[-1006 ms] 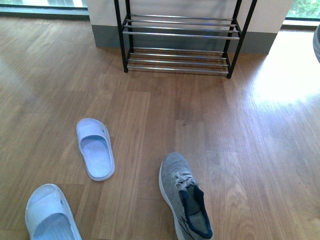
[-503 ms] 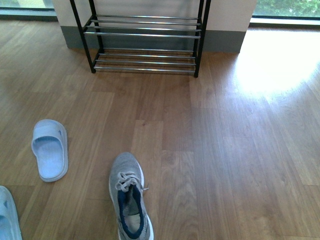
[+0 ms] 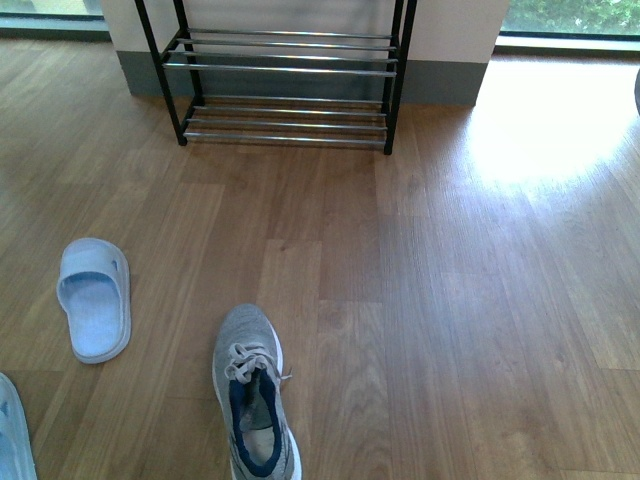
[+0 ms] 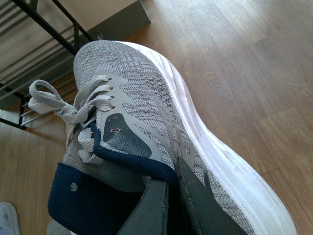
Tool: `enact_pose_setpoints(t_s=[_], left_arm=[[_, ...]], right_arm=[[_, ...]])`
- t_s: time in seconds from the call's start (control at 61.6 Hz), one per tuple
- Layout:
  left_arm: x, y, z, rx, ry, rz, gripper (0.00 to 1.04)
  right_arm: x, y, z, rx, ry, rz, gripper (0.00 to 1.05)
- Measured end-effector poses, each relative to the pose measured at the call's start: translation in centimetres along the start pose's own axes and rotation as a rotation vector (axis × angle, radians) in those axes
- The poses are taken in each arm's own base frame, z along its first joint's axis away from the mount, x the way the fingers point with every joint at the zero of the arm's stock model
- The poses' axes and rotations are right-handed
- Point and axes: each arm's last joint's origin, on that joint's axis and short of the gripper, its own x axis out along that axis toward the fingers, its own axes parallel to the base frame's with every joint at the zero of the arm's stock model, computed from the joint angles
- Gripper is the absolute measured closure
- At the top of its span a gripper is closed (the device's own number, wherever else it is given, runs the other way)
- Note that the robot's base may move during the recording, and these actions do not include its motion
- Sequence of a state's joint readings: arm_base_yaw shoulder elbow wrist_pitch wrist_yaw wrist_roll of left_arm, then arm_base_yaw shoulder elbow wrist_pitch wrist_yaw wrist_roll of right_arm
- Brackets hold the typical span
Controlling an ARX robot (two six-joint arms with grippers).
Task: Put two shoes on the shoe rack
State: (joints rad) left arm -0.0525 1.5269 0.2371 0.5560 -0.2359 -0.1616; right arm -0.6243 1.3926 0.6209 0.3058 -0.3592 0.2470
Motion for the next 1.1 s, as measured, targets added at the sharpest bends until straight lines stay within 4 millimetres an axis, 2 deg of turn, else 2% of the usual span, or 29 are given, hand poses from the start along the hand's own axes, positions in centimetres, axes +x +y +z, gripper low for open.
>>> enact_pose_setpoints(t_s=[0.065, 0.114, 0.292, 0.552, 0.698, 0.811, 0.925, 1.103], left_arm=[[3.2, -1.6, -0.9, 0.077, 0.104, -0.059, 0.09], [4.8, -2.7, -1.8, 0.125, 0.173, -0.087, 0.09], [9.2, -6.2, -4.1, 0.254, 0.346, -0.171, 0.09], [13.0, -12.8, -4.1, 0.456, 0.438, -0.301, 0.09], [14.8, -16.5, -5.9, 0.591, 0.53, -0.359, 0.09], [15.8, -19.2, -6.7, 0.646, 0.551, -0.332, 0.09], [16.8, -20.0, -7.7, 0.635, 0.565, -0.255, 0.09], [18.0, -19.8, -9.1, 0.601, 0.599, -0.137, 0.09]], right_arm=[[0.0, 0.0, 0.0, 0.0, 0.0, -0.001, 1.03], [0.0, 0.0, 0.0, 0.0, 0.0, 0.0, 1.03], [0.0, 0.0, 0.0, 0.0, 0.001, 0.005, 1.03], [0.0, 0.0, 0.0, 0.0, 0.001, 0.004, 1.03], [0.0, 0.0, 0.0, 0.0, 0.001, 0.004, 1.03], [0.0, 0.0, 0.0, 0.0, 0.001, 0.004, 1.03], [0.0, 0.0, 0.0, 0.0, 0.001, 0.004, 1.03], [0.0, 0.0, 0.0, 0.0, 0.001, 0.004, 1.03]])
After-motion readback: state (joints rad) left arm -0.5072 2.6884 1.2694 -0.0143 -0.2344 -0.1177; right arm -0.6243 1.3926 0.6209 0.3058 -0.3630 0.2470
